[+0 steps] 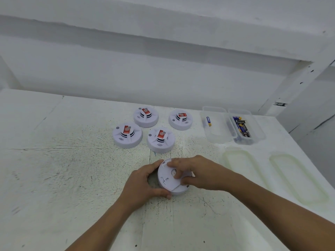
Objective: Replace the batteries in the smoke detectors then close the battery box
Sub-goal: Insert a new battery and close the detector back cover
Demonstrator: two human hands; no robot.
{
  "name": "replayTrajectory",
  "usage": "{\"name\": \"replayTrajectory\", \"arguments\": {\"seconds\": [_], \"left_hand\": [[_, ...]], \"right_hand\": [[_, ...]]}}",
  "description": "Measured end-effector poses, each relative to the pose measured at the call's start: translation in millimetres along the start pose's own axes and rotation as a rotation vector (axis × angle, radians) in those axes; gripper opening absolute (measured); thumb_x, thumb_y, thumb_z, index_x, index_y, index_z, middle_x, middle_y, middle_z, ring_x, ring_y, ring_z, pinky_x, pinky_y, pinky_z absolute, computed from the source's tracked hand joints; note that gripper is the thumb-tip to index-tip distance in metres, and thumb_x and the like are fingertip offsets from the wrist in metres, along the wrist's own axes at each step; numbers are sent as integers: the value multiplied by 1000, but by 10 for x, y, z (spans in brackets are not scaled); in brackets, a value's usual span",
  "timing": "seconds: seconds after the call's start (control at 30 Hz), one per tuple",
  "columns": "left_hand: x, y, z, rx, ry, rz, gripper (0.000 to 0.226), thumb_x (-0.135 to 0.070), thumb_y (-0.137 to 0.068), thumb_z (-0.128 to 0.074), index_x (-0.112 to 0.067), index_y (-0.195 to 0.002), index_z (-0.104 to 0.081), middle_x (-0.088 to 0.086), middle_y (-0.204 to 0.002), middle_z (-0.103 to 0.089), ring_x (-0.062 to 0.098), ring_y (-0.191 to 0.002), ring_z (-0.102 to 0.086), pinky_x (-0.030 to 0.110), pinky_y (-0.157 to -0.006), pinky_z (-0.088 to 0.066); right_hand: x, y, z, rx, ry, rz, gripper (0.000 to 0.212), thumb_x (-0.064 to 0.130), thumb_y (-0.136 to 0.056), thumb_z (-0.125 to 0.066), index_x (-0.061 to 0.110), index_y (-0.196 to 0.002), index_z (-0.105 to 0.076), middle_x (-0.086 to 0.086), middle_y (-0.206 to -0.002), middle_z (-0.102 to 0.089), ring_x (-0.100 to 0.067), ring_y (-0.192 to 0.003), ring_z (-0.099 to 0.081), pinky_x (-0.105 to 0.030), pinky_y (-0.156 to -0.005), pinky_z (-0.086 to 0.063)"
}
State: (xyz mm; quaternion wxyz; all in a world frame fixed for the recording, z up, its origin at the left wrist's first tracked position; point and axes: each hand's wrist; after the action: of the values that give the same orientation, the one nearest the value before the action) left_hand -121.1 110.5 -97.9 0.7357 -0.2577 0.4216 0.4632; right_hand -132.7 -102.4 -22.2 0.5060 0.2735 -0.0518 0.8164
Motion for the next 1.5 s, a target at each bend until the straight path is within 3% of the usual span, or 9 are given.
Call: {"name": "replayTrajectory", "arguments": {"seconds": [0.27,0.43,0.6,0.73,0.93,1.2,1.3,1.4,1.5], "left_hand": [[-6,0,-6,-6,6,-10,91,-51,-38,-90,-65,-114,-42,-35,-108,-57,-16,-104,-49,2,-82,-35],[-9,-2,-23,-21,0,-16,93,-45,-38,-92,-61,-115,-43,-38,-106,-57,-16,-104,-49,-1,-82,-34],[-14,-1,-39,-36,4,-17,93,-43,-35,-93,-59,-114,-46,-38,-104,-58,-17,-103,-50,-2,-81,-34],[0,-2,-38,-43,29,-7,93,-44,-34,-93,-58,-113,-49,-33,-107,-61,-14,-105,-53,1,-83,-36],[-21,7,-43,-49,55,-5,92,-41,-32,-94,-60,-110,-49,-32,-105,-63,-14,-103,-54,2,-84,-39],[-48,18,-30,-48,64,-1,92,-40,-33,-94,-56,-111,-50,-32,-104,-62,-17,-102,-53,-1,-82,-37],[-51,23,-28,-43,67,-1,91,-42,-33,-94,-47,-116,-55,-32,-104,-62,-17,-102,-54,-1,-81,-38],[-56,29,-28,-44,72,2,90,-43,-35,-93,-45,-117,-55,-31,-106,-62,-18,-103,-53,-1,-82,-37],[-64,26,-27,-45,71,7,86,-44,-39,-92,-52,-115,-53,-30,-109,-62,-17,-105,-51,-2,-82,-35]], "right_hand": [[-30,47,-102,-64,-64,11,22,23,-87,-66,13,-106,-66,13,-140,-51,8,-133,-35,-20,-100,-40],[4,65,-180,-101,-59,-13,37,25,-88,-65,10,-121,-60,13,-137,-53,6,-134,-32,-23,-102,-40],[-6,81,-265,-128,-56,-43,53,27,-90,-62,22,-140,-45,5,-139,-52,0,-139,-29,-22,-108,-34],[5,87,-313,-171,-89,-67,54,26,-91,-61,22,-141,-43,4,-134,-57,2,-139,-28,-24,-110,-33],[4,107,-393,-201,-77,-78,47,29,-93,-57,21,-138,-46,7,-145,-46,-1,-140,-27,-30,-108,-37],[106,134,-484,-274,-50,-122,43,30,-94,-55,20,-134,-49,8,-146,-43,-3,-142,-23,-20,-108,-31],[109,142,-501,-283,-77,-124,47,28,-93,-56,18,-138,-45,6,-137,-53,-1,-141,-24,-25,-109,-34],[94,176,-474,-279,-142,-123,42,22,-93,-56,15,-134,-49,8,-134,-55,7,-138,-21,-16,-114,-23],[66,234,-473,-247,-173,-123,58,14,-85,-50,21,-141,-41,15,-139,-47,12,-139,-12,-7,-112,-8]]}}
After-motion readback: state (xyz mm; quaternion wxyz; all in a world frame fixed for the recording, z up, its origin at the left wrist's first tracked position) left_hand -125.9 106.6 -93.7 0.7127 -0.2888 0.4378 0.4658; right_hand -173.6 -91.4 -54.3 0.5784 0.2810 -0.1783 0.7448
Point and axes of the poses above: each hand's wrist, its own y-axis away from the middle knuckle, its own z-axis out of the back of the hand, x = y × z
